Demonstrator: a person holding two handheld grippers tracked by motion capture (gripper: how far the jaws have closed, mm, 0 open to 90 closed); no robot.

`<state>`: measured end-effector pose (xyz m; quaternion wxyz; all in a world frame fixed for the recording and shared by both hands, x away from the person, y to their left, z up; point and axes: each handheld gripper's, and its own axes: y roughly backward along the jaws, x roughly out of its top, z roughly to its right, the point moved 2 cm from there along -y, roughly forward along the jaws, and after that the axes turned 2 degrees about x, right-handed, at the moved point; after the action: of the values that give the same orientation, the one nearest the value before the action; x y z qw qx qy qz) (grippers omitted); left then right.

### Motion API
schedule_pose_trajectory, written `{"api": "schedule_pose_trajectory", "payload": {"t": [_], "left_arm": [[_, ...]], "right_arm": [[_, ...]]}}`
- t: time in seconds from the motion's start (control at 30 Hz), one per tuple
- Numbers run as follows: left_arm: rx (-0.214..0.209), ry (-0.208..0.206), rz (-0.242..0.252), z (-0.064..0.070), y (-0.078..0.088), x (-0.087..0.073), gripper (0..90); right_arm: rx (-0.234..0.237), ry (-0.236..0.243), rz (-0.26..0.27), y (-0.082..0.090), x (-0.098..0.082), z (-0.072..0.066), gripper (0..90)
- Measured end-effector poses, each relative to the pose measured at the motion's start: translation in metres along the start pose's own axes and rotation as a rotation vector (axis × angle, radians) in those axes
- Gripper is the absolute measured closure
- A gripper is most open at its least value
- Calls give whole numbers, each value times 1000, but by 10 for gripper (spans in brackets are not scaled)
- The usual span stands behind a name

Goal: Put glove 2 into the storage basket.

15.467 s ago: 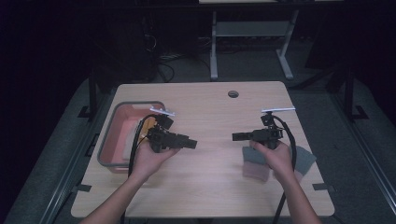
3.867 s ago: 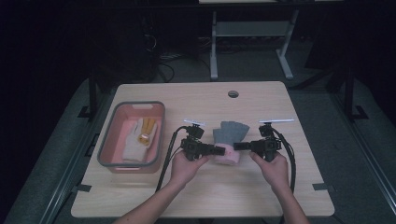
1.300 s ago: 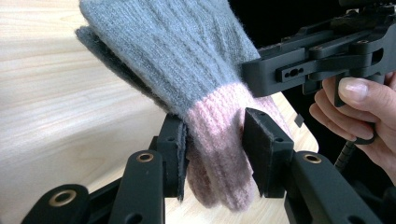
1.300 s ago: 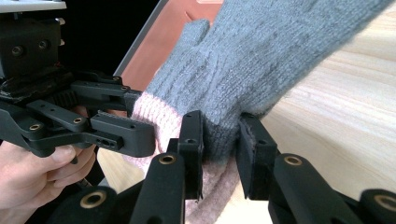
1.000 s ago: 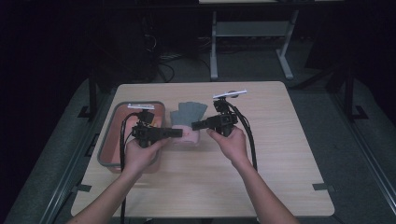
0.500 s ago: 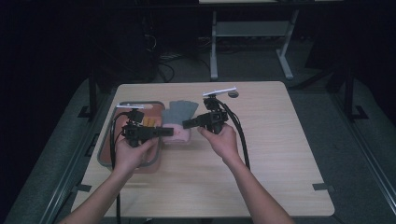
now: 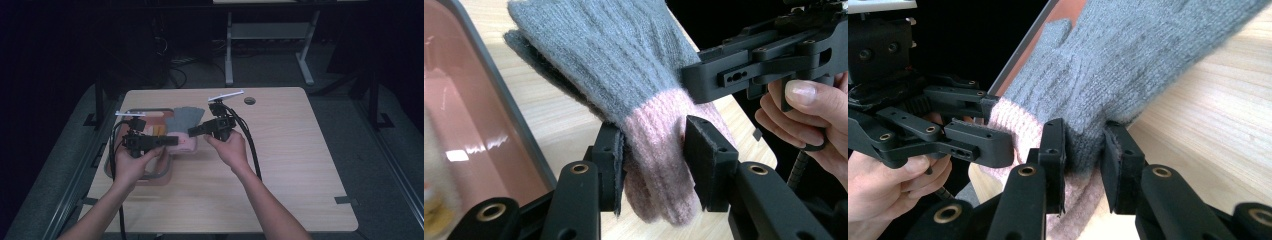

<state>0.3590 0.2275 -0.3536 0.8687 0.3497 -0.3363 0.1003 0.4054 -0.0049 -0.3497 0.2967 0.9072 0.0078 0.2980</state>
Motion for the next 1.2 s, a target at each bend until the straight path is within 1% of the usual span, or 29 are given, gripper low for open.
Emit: {"api": "schedule_pose_trajectory", "payload": {"t": [0.13, 0.33, 0.37, 0.6, 0.63, 0.8, 0.93, 1.03, 1.13, 1.17, 1.2], "left_arm": [[0, -4, 7, -3, 5, 0, 607], [9, 4, 5, -8, 12, 0, 607], [12, -3, 2, -9, 13, 0, 607], [26, 2, 3, -16, 22, -2, 607], [27, -2, 3, -17, 24, -2, 607], [32, 2, 11, -22, 31, -2, 607], [38, 4, 12, -26, 36, -3, 607], [45, 12, 12, -30, 40, -4, 607], [57, -1, 6, -34, 44, -6, 607], [59, 6, 8, -35, 45, -6, 607], [61, 4, 7, -37, 46, -6, 607]], "right_arm": [[0, 7, -4, -3, 3, -4, 730], [10, 14, -8, -10, 6, -9, 730], [10, 16, -11, -12, 6, -9, 730], [24, 13, -14, -23, 9, -13, 730], [26, 17, -14, -24, 9, -14, 730], [34, 29, -16, -32, 12, -18, 730], [46, 24, -15, -38, 14, -21, 730], [50, 28, -19, -43, 15, -24, 730], [57, 31, -25, -49, 16, -26, 730], [59, 36, -25, -52, 17, -26, 730], [61, 29, -27, -54, 17, -26, 730]]}}
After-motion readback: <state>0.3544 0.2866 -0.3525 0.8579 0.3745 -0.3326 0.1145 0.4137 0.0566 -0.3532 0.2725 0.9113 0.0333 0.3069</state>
